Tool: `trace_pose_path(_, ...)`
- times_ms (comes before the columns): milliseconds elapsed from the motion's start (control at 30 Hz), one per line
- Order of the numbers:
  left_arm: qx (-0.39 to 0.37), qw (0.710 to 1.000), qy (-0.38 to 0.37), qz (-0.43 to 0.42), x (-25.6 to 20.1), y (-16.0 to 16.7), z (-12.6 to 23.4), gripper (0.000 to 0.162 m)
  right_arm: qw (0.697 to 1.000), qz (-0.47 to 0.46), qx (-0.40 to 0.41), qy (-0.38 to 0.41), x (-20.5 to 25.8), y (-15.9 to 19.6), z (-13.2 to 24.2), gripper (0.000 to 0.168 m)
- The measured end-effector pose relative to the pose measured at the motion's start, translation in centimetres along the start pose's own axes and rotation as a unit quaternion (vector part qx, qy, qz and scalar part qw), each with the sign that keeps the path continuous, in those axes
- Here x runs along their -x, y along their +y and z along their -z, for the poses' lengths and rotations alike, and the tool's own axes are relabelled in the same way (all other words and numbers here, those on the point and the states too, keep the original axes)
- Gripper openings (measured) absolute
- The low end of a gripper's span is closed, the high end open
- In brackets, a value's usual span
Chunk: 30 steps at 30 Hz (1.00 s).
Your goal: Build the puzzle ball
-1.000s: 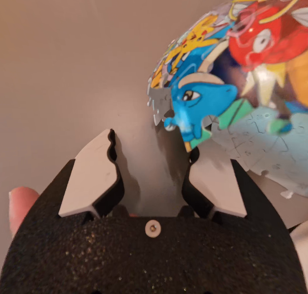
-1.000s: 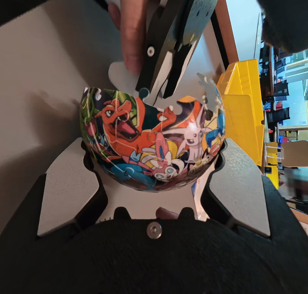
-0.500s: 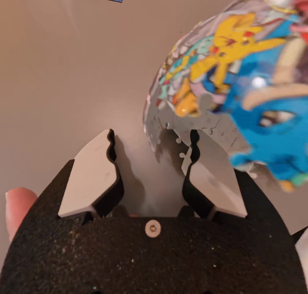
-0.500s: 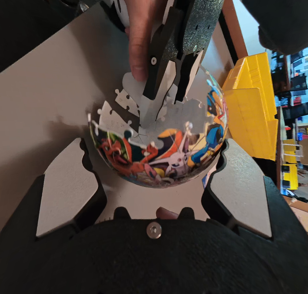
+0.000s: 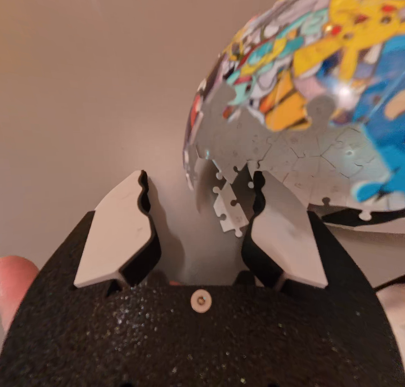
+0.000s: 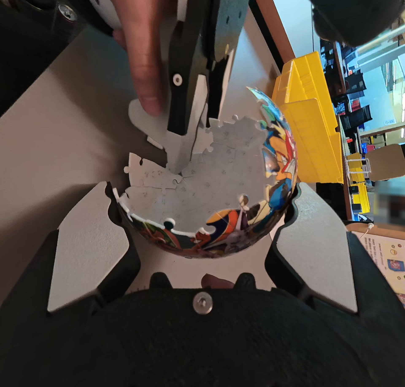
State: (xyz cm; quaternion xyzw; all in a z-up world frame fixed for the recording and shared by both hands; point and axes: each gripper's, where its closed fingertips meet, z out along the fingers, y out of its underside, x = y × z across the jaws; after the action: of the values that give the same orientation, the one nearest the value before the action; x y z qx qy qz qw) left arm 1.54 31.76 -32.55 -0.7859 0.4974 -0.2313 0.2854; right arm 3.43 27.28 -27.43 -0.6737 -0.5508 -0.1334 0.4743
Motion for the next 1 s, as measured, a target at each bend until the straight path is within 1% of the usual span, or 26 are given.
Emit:
trace_pose_path(33,0.003,1.000,0.001,0.010,-0.1,0.1,-0.1,0.095,1.000,0.000,0.004,0.002,0.0,0.1,0.1,0.145)
trace_pose_path(133,0.000,1.000,-0.014,0.020,0.0,0.0,-0.6,0.096,1.000,0.009,0.005,0.002,0.2,-0.2,0.2,0.145)
trace_pose_path(267,0.018,0.999,-0.038,0.004,0.3,0.0,-1.1,0.097,1.000,0.019,0.008,0.006,0.2,-0.4,-0.1,0.145)
trace_pose_path(400,0.034,0.999,-0.037,-0.004,0.5,-0.1,-1.2,0.100,1.000,0.015,-0.005,0.003,0.1,-0.4,-0.1,0.145)
trace_pose_path(533,0.045,0.998,-0.032,-0.011,0.7,-0.2,-1.3,0.104,0.999,-0.004,-0.039,-0.030,0.2,-0.4,0.4,0.145)
trace_pose_path(633,0.057,0.998,-0.026,-0.019,0.9,-0.2,-1.5,0.107,0.991,-0.052,-0.081,-0.089,0.2,-0.4,1.4,0.145)
trace_pose_path(767,0.077,0.996,-0.018,-0.026,1.1,-0.5,-1.8,0.112,0.970,-0.128,-0.109,-0.175,-0.6,1.1,3.6,0.134)
trace_pose_path(833,0.086,0.996,-0.017,-0.030,1.2,-0.6,-1.9,0.111,0.964,-0.152,-0.123,-0.181,-1.8,2.0,4.4,0.123)
trace_pose_path(867,0.090,0.995,-0.015,-0.032,1.3,-0.6,-1.9,0.112,0.961,-0.160,-0.124,-0.188,-2.2,2.7,4.8,0.121)
trace_pose_path(933,0.098,0.994,-0.012,-0.037,1.2,-0.6,-2.0,0.113,0.964,-0.169,-0.107,-0.177,-3.3,4.4,4.6,0.122)
trace_pose_path(1000,0.100,0.994,-0.009,-0.041,1.2,-0.7,-2.0,0.113,0.970,-0.151,-0.088,-0.170,-3.3,5.6,3.5,0.126)
